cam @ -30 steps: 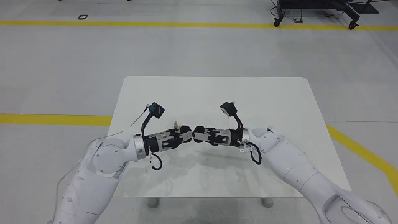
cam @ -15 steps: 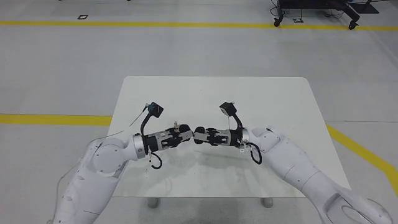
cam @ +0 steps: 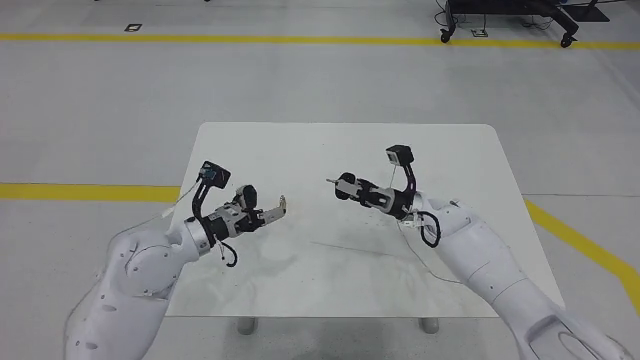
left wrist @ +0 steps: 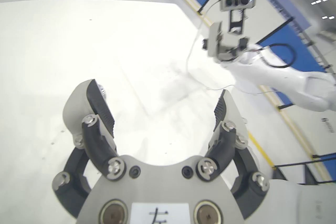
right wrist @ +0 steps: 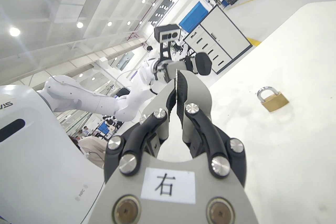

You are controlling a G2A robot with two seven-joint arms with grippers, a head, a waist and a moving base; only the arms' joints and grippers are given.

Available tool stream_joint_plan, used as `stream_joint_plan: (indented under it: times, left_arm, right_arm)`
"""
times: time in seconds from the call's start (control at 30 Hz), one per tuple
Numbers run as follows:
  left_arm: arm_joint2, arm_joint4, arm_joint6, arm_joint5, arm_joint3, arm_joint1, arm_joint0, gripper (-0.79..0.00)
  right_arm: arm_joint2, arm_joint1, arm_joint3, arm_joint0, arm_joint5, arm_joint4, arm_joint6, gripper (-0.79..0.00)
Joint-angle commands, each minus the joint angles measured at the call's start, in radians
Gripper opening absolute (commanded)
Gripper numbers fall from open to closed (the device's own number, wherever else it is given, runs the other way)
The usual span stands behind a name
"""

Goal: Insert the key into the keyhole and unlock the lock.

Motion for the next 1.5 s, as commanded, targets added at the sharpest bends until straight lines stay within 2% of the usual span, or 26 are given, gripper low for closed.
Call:
stream_joint_plan:
  times: [0.0, 0.2, 0.43, 0.47, 0.57, 0.83, 1.03, 1.17, 1.2, 1.23, 1.47]
  left_arm:
    - [0.029, 0.150, 0.036, 0.038, -0.016, -0.001, 0.014, 0.000]
    - [0.167, 0.460, 0.117, 0.161, 0.032, -0.018, -0.032, 0.000]
    - [0.300, 0.581, 0.164, 0.265, 0.167, -0.049, -0.135, 0.000]
    - [0.314, 0.584, 0.173, 0.273, 0.182, -0.053, -0.144, -0.028]
    - [0.337, 0.586, 0.186, 0.295, 0.220, -0.063, -0.169, -0.252]
    - [0.367, 0.582, 0.203, 0.308, 0.284, -0.081, -0.214, -0.388]
    - [0.384, 0.595, 0.210, 0.321, 0.313, -0.091, -0.237, -0.440]
    - [0.385, 0.586, 0.183, 0.337, 0.329, -0.097, -0.247, -0.529]
    - [0.386, 0.585, 0.175, 0.338, 0.335, -0.098, -0.250, -0.585]
    - [0.387, 0.588, 0.171, 0.340, 0.340, -0.099, -0.254, -0.785]
    - [0.385, 0.595, 0.177, 0.340, 0.346, -0.104, -0.256, -0.785]
  right_arm:
    - [0.024, -0.004, -0.011, -0.014, 0.000, -0.028, -0.022, -0.785]
    - [0.039, -0.008, -0.018, -0.024, 0.000, -0.048, -0.035, -0.785]
    - [0.039, -0.008, -0.018, -0.024, 0.000, -0.048, -0.035, -0.785]
    - [0.039, -0.008, -0.018, -0.024, 0.000, -0.048, -0.035, -0.785]
    - [0.039, -0.008, -0.018, -0.024, 0.000, -0.048, -0.035, -0.785]
    - [0.039, -0.008, -0.018, -0.024, 0.000, -0.048, -0.035, -0.785]
    - [0.039, -0.008, -0.018, -0.024, 0.000, -0.048, -0.035, -0.785]
    - [0.039, -0.008, -0.018, -0.024, 0.000, -0.048, -0.035, -0.785]
    - [0.039, -0.008, -0.018, -0.024, 0.000, -0.048, -0.035, -0.785]
    - [0.039, -0.008, -0.018, -0.024, 0.000, -0.048, -0.035, -0.785]
    - [0.039, -0.008, -0.018, -0.024, 0.000, -0.048, -0.035, -0.785]
